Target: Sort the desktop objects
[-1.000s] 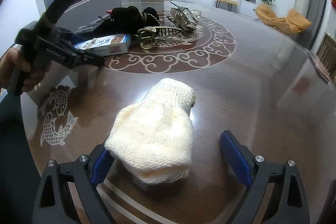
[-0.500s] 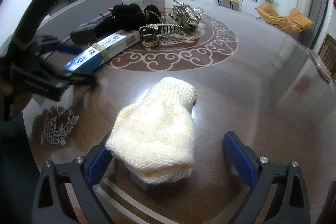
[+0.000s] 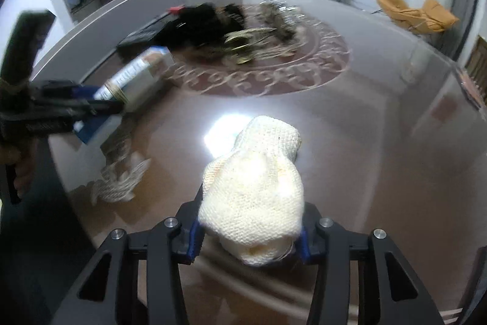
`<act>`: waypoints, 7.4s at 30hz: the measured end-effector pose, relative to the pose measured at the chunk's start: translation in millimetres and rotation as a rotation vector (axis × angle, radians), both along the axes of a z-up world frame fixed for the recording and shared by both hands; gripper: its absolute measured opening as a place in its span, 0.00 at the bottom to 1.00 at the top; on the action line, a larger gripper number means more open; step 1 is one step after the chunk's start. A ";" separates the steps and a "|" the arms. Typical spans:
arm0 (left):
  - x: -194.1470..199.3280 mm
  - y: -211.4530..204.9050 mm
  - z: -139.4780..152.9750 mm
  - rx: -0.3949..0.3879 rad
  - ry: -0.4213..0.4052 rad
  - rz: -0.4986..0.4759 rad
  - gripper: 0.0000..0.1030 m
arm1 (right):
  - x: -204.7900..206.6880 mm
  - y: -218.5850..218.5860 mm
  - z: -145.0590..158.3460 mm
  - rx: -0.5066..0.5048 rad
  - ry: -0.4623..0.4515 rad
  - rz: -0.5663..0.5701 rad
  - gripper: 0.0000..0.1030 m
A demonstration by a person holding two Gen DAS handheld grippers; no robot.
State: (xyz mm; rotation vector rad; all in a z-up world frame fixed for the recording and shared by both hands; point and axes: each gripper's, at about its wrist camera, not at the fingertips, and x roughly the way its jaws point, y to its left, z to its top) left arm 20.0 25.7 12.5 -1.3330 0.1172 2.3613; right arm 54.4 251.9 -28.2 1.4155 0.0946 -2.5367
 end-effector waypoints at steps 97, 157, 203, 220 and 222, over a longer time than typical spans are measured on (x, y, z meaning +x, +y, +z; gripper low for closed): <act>-89.1 79.4 -40.2 -0.104 0.093 0.092 1.00 | -58.5 12.9 -16.0 0.062 0.070 -0.215 1.00; -87.8 78.0 -40.5 -0.102 0.093 0.092 1.00 | -60.3 12.3 -15.0 0.061 0.068 -0.212 1.00; -87.7 78.1 -41.0 -0.102 0.094 0.093 1.00 | -61.2 13.5 -15.0 0.060 0.068 -0.212 1.00; -87.5 77.2 -41.0 -0.102 0.094 0.092 1.00 | -61.5 13.3 -14.7 0.060 0.067 -0.212 1.00; -87.6 78.1 -41.2 -0.102 0.094 0.092 1.00 | -61.6 13.7 -14.3 0.057 0.068 -0.210 1.00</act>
